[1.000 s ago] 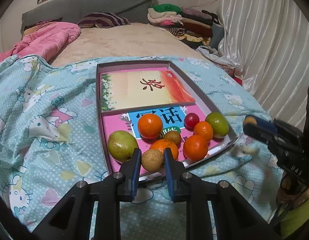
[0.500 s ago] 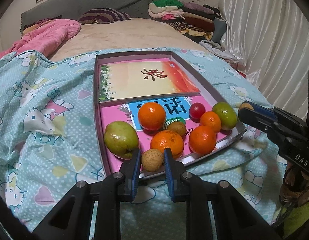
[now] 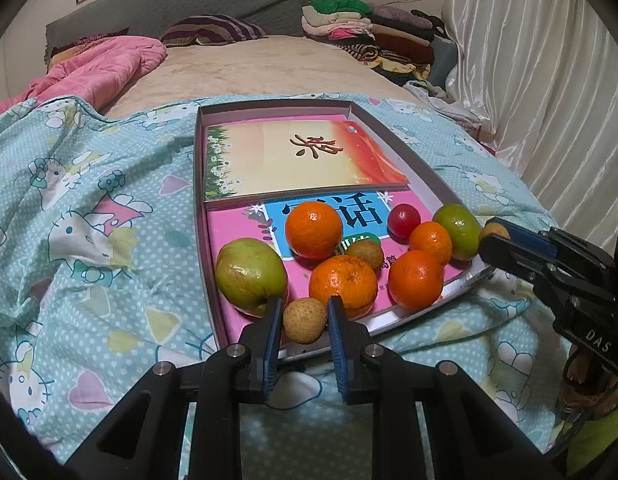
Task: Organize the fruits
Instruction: 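Carry the brown fruit to the tray with left tool while right tool carries its brown fruit, then lower and release the brown fruit in the tray with left tool while right tool releases its fruit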
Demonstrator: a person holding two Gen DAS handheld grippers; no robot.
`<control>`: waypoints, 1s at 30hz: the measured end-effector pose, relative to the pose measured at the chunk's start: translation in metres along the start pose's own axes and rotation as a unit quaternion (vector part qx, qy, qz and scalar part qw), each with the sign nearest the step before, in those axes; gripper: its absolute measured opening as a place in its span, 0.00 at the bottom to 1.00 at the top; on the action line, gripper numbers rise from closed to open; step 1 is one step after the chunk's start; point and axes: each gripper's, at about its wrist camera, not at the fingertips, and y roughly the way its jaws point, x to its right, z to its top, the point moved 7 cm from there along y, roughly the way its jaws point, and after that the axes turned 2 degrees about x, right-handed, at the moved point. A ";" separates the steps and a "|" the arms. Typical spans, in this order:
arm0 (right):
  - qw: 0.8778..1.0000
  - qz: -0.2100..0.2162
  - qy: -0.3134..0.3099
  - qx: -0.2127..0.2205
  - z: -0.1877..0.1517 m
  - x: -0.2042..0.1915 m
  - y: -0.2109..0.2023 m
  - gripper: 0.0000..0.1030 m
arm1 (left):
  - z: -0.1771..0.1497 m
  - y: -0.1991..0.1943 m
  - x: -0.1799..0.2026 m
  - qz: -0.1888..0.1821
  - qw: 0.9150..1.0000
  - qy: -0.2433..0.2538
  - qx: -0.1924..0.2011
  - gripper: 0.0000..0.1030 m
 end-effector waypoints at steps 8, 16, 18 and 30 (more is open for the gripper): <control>0.999 -0.006 -0.029 -0.011 -0.005 -0.008 0.007 0.24 | 0.000 0.002 -0.006 0.006 1.000 -0.006 -0.002 0.23; 0.999 -0.014 -0.036 -0.021 -0.009 -0.008 0.015 0.24 | 0.001 0.002 -0.007 0.003 1.000 -0.007 -0.001 0.23; 0.999 -0.011 -0.038 -0.021 -0.010 -0.009 0.017 0.24 | 0.001 0.002 -0.007 0.003 1.000 -0.007 -0.001 0.23; 0.999 -0.012 -0.035 -0.027 -0.013 -0.009 0.024 0.24 | 0.001 0.002 -0.007 0.003 1.000 -0.006 -0.001 0.23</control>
